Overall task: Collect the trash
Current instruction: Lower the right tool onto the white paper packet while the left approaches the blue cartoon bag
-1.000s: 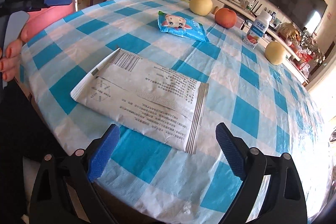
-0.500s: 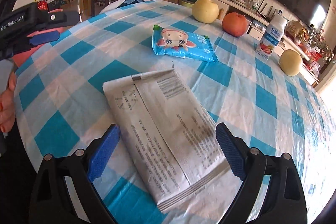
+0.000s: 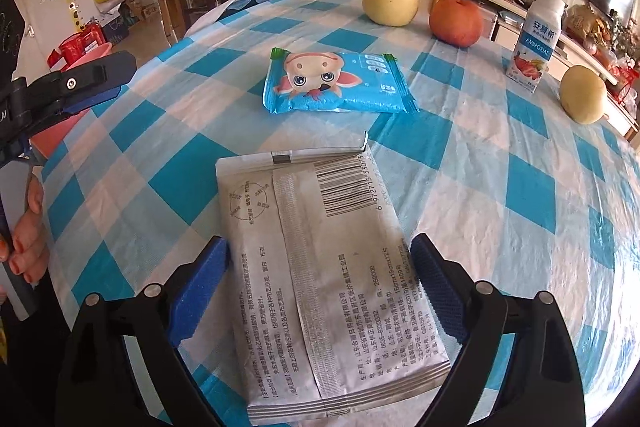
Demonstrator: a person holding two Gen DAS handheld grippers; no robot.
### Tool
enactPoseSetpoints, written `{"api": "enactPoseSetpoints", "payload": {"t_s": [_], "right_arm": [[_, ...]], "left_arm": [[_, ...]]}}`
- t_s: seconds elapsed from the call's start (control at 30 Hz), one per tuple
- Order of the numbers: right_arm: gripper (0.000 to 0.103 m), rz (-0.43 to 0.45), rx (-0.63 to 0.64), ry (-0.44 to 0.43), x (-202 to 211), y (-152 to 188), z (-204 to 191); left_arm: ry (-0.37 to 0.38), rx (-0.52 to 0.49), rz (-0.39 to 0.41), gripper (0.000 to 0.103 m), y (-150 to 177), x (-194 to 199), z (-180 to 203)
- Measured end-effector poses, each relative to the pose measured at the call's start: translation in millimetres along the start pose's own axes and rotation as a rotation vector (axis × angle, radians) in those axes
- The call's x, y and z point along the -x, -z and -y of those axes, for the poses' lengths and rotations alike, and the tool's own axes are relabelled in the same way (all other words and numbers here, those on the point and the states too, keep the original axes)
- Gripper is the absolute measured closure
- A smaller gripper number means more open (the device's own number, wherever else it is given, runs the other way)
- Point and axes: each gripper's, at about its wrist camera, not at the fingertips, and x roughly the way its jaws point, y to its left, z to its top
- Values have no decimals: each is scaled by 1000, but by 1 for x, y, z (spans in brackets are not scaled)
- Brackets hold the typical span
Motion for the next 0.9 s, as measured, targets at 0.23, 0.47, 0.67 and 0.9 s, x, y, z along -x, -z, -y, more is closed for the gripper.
{"api": "enactPoseSetpoints", "payload": {"t_s": [0.23, 0.47, 0.67, 0.9], "right_arm": [[34, 19, -35, -31, 7, 1, 6], [74, 40, -140, -80, 13, 1, 31], [44, 41, -212, -144, 12, 3, 45], [12, 47, -92, -134, 7, 2, 17]], "left_arm": [[8, -120, -39, 13, -2, -13, 24], [0, -308, -101, 13, -8, -42, 56], [-41, -423, -167, 13, -19, -75, 68], [-56, -525, -250, 13, -31, -114, 86]]}}
